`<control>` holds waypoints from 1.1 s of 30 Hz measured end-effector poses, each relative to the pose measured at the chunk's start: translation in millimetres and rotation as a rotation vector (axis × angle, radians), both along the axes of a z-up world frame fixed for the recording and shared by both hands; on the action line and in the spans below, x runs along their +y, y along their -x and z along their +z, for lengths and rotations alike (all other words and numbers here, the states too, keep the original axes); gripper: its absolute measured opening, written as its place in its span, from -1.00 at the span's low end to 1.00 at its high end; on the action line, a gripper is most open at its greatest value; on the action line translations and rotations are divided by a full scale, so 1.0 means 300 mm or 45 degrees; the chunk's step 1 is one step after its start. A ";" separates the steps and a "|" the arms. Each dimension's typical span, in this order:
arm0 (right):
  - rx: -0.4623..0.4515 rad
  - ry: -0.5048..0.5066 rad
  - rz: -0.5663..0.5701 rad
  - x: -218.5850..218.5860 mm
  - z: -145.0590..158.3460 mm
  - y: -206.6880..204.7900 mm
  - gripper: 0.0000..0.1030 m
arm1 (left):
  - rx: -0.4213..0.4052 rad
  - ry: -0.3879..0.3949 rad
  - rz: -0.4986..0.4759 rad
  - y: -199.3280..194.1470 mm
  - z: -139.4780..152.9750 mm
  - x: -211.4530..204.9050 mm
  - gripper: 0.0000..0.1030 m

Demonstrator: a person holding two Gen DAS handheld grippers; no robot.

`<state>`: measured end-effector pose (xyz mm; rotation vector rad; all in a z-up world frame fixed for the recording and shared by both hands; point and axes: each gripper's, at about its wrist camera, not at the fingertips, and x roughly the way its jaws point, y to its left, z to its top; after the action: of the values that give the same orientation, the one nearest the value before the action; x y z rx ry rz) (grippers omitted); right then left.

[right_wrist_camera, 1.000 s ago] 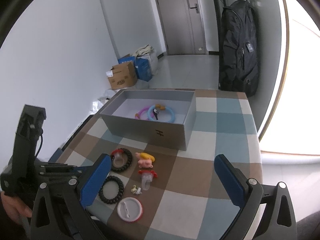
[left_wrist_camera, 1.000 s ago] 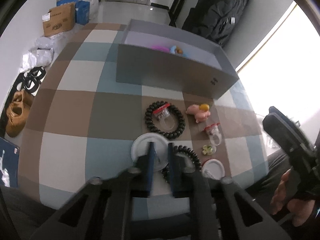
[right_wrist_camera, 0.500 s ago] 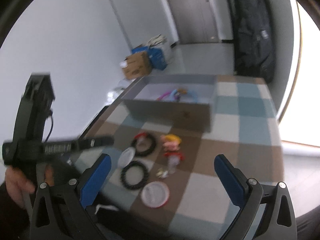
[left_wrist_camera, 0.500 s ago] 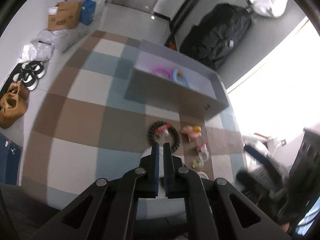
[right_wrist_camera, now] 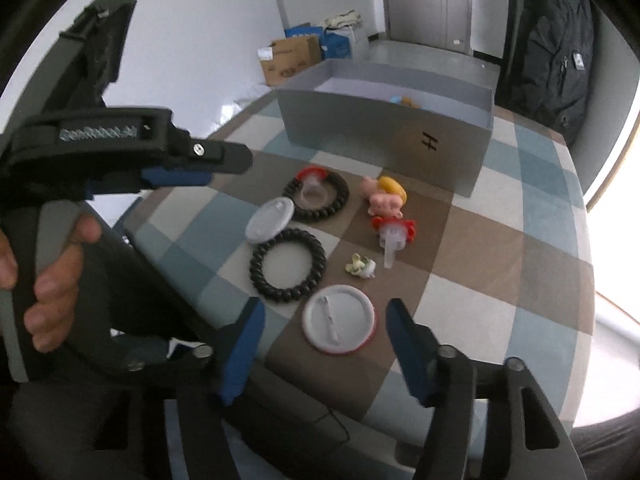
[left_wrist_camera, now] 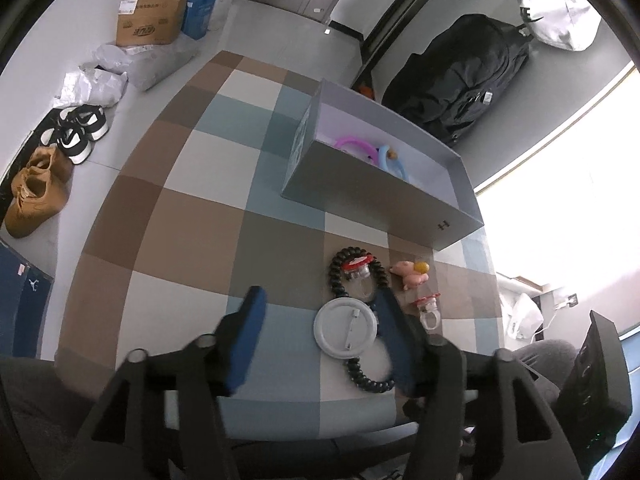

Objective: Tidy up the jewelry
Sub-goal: 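Grasp the white round lid with the left tool while the right tool grasps the white-red lid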

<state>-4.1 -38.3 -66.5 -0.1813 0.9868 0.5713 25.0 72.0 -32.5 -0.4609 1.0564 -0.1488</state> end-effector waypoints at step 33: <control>-0.005 -0.066 -0.123 -0.087 0.033 -0.034 -0.52 | 0.027 -0.287 -0.256 0.022 -0.050 -0.139 -0.33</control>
<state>6.1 -64.4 -56.7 -0.0886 0.9704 0.5074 18.2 30.2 -47.4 -0.1525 1.1249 -0.2008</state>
